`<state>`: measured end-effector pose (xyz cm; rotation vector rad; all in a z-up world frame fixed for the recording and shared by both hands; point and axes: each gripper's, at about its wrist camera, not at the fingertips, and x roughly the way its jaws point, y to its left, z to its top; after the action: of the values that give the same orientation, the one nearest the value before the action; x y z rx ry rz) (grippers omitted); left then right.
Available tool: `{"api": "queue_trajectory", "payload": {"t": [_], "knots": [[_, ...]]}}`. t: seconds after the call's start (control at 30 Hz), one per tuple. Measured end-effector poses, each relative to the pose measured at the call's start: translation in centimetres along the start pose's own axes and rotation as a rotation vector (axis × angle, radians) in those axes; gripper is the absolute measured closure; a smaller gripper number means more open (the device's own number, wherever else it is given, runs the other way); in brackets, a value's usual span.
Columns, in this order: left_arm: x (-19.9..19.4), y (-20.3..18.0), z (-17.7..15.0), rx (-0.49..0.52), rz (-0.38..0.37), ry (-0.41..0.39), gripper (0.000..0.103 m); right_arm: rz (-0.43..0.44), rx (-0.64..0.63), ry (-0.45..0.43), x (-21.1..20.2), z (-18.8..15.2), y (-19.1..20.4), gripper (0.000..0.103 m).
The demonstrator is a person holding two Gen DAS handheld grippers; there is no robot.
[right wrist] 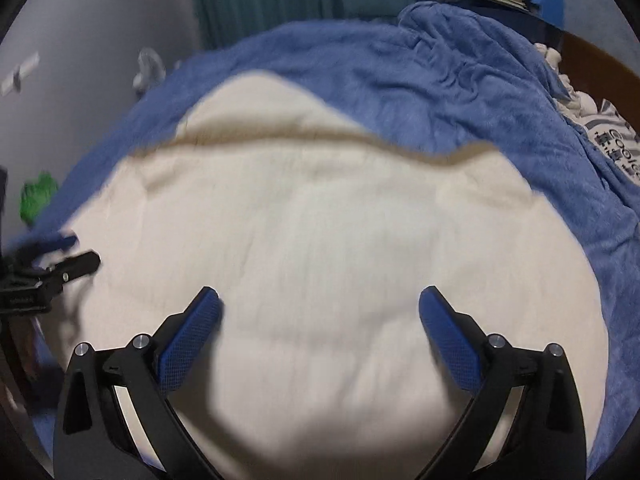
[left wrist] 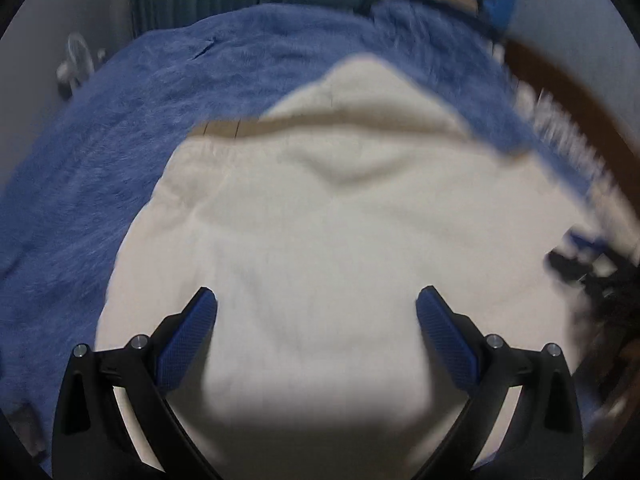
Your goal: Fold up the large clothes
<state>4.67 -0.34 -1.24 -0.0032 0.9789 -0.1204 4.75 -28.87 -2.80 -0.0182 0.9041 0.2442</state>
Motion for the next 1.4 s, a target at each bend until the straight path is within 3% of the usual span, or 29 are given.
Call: {"api": "queue_trajectory", "payload": {"t": [0.2,0.3,0.37,0.47,0.53,0.73,0.83,0.93,1.03,1.17,1.27,1.4], "knots": [[-2.5,4.0,-4.6,-0.075,0.057,-0.009,0.007,-0.148,0.148,-0.036,-3.7,-4.9,-5.5,0.007],[-3.5,6.4,-5.9,-0.138,0.097,-0.003,0.007,-0.284,0.21,-0.029,-5.2,-6.3,-7.7,0.007],[-4.3,7.7,-6.9,-0.197,0.071,-0.01,0.007,-0.299,0.275,-0.046,-6.2,-7.1,-8.8,0.007],[-5.7,8.8,-8.3,-0.28,0.01,-0.05,0.007,-0.236,0.344,-0.116,-8.1,-8.4,-8.6,0.007],[-6.8,8.0,-9.2,-0.284,0.0,-0.085,0.007,-0.209,0.303,-0.176,-9.7,-9.4,-6.7,0.007],[-8.7,2.9,-12.0,-0.221,-0.007,-0.137,0.007,-0.124,0.166,-0.201,-11.5,-12.5,-0.8,0.007],[-9.4,0.3,-13.6,-0.16,0.02,-0.144,0.007,-0.12,0.124,-0.205,-12.0,-14.0,1.4,0.007],[-10.5,-1.6,-15.1,-0.115,0.047,-0.176,0.007,-0.174,0.114,-0.22,-12.8,-15.7,3.2,0.007],[-11.1,-2.9,-17.0,-0.096,0.107,-0.18,0.007,-0.171,0.132,-0.262,-13.8,-17.0,3.6,0.007],[-10.8,-4.5,-19.4,-0.08,0.128,-0.172,0.007,-0.213,0.108,-0.274,-13.4,-17.4,3.6,0.007],[-10.7,-5.4,-19.5,-0.036,0.143,-0.202,0.007,-0.259,0.1,-0.249,-12.1,-17.3,3.5,0.007],[-10.7,-5.2,-19.1,-0.048,0.126,-0.217,0.007,-0.258,0.138,-0.237,-11.3,-17.1,2.9,0.007]]}}
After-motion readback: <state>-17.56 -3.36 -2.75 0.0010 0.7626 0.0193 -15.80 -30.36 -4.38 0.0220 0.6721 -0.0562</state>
